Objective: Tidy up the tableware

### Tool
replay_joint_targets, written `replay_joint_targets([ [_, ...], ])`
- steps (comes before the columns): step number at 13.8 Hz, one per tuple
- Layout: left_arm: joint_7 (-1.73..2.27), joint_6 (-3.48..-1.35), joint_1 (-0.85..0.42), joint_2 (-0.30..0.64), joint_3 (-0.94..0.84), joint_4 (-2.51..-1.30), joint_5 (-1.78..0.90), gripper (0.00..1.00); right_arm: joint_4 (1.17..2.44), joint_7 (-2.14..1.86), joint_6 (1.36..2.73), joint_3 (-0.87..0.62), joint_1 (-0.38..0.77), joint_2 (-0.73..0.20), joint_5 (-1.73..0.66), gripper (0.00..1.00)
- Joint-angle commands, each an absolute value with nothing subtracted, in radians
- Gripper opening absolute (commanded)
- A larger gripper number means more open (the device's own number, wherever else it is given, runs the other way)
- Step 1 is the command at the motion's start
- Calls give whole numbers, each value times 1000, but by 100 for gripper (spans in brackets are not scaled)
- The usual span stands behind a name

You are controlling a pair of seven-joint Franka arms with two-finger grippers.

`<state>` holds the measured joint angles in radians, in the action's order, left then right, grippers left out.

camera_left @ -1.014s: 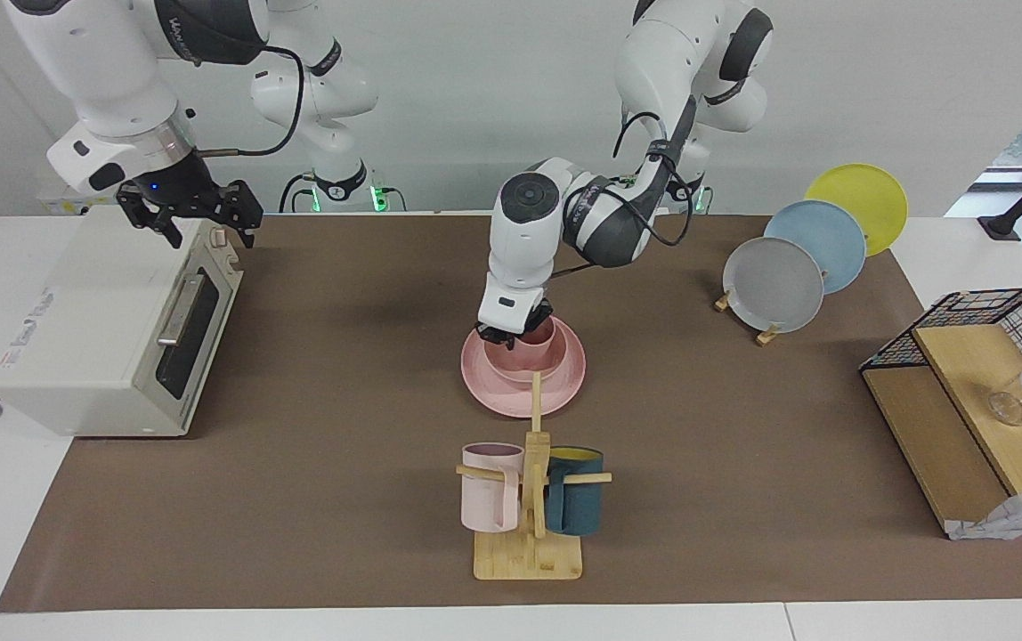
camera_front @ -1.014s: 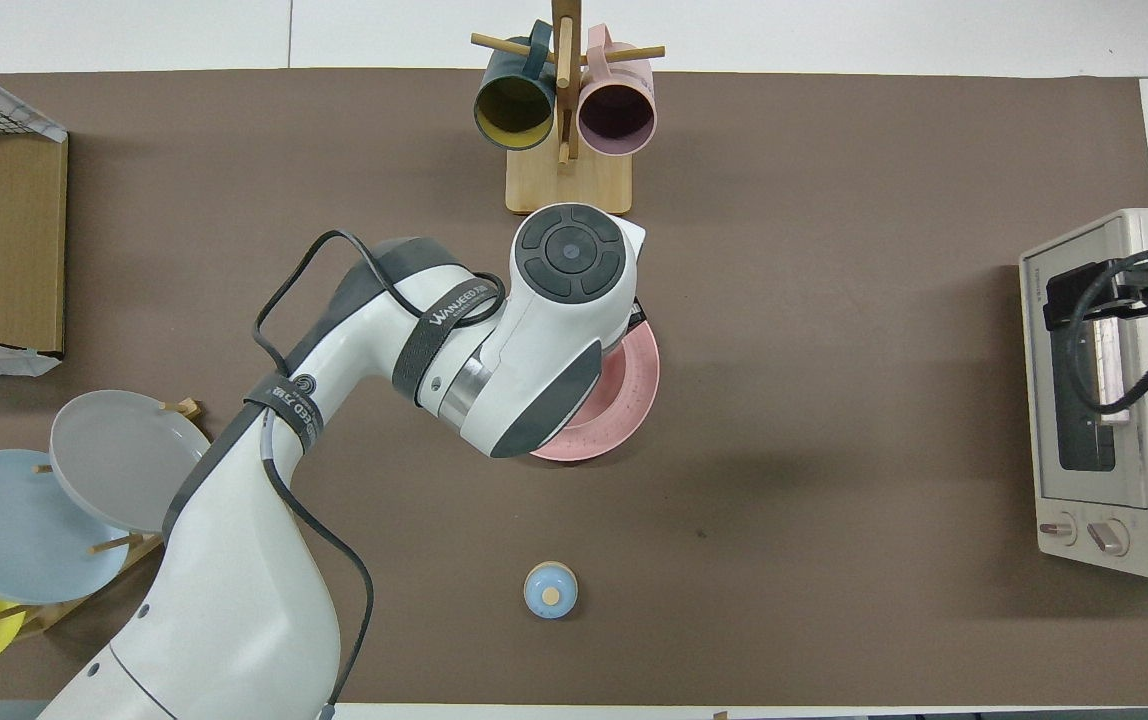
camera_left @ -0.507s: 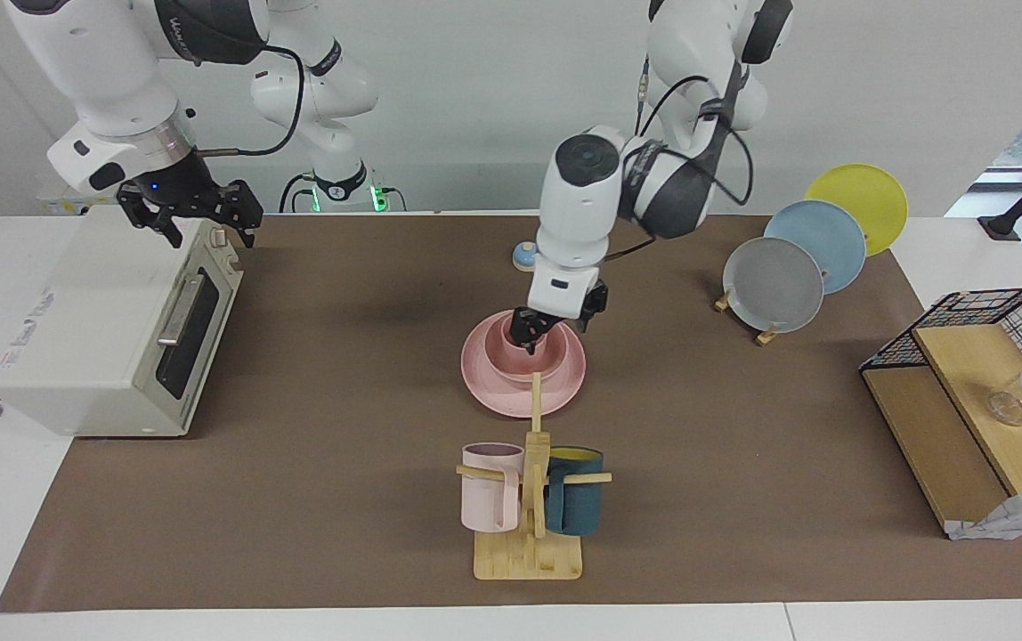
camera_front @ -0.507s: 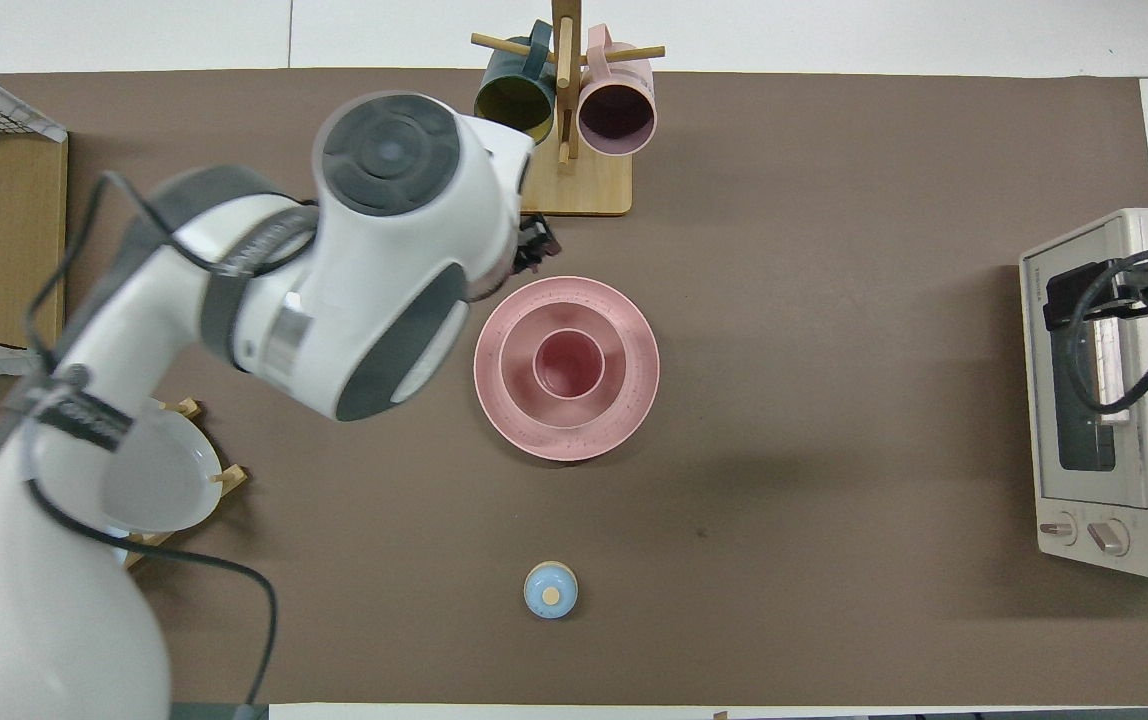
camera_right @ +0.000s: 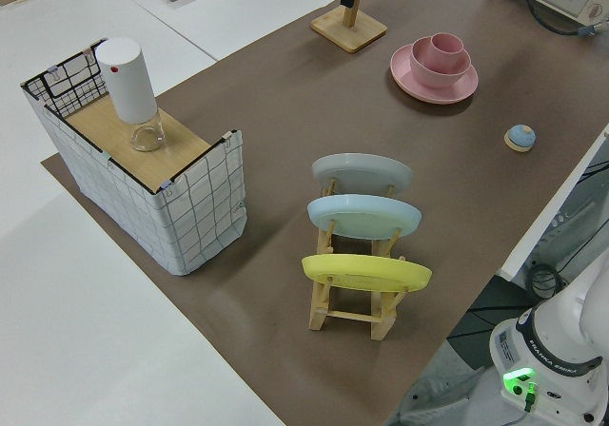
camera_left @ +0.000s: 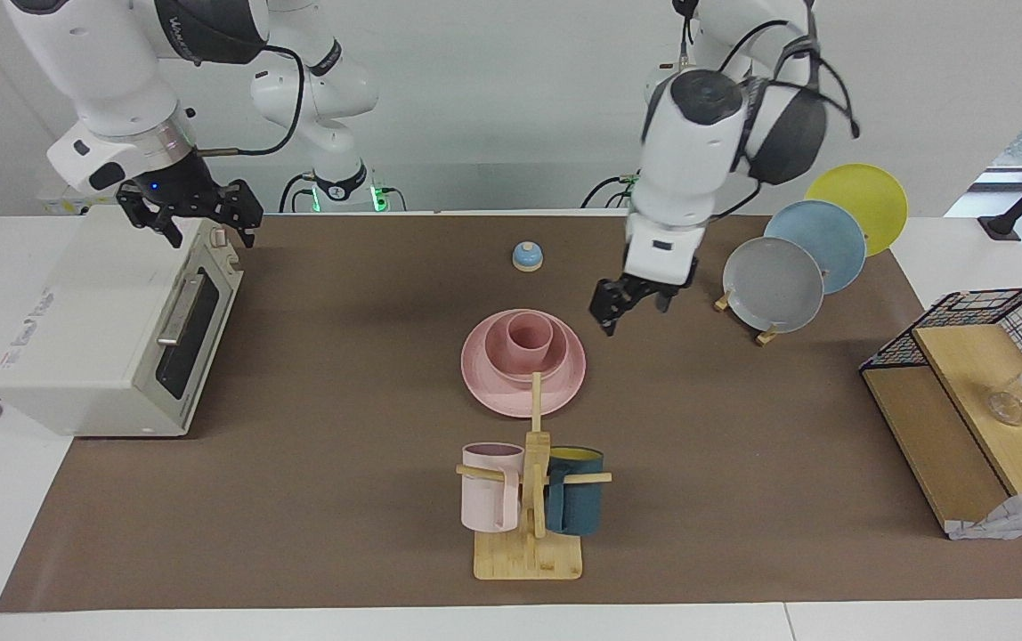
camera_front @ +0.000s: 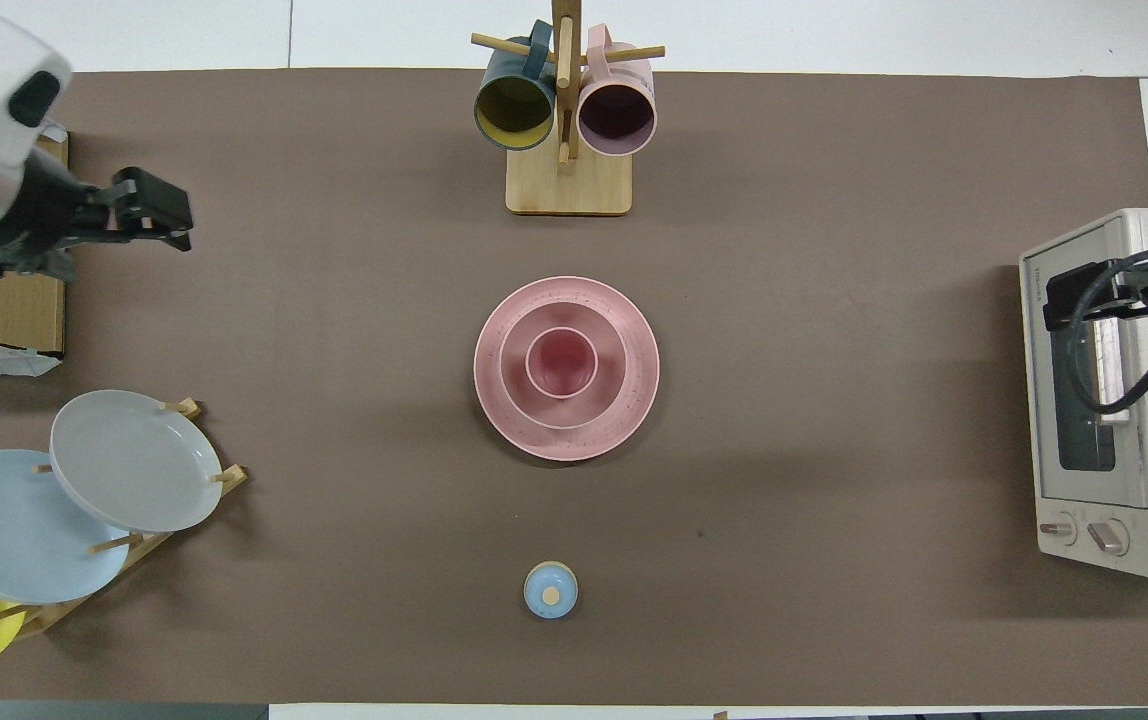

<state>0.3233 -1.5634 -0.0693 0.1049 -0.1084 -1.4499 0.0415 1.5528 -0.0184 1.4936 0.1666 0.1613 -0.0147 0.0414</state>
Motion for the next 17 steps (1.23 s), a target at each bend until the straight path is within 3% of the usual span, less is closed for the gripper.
replay_joint_targets([
  [1,181,-1558,3,8,-123,-1587,25,100,1578,-37,1496,163,149,8,8,100],
  [4,112,-1632,38,-102,-121,-1768,-11,100,1578,-37,1496,163,150,8,8,100],
  [6,94,-1644,38,-127,-121,-1809,-11,100,1578,-37,1496,163,150,8,8,100],
  [10,104,-1661,11,-66,-121,-1700,0,100,1578,-37,1496,163,149,8,8,100],
  [13,103,-1538,-32,-19,-75,-1574,-2,100,1578,-37,1496,163,149,8,8,100],
  [17,97,-1442,-37,-41,-75,-1606,-3,100,1578,-37,1496,163,150,8,8,100],
])
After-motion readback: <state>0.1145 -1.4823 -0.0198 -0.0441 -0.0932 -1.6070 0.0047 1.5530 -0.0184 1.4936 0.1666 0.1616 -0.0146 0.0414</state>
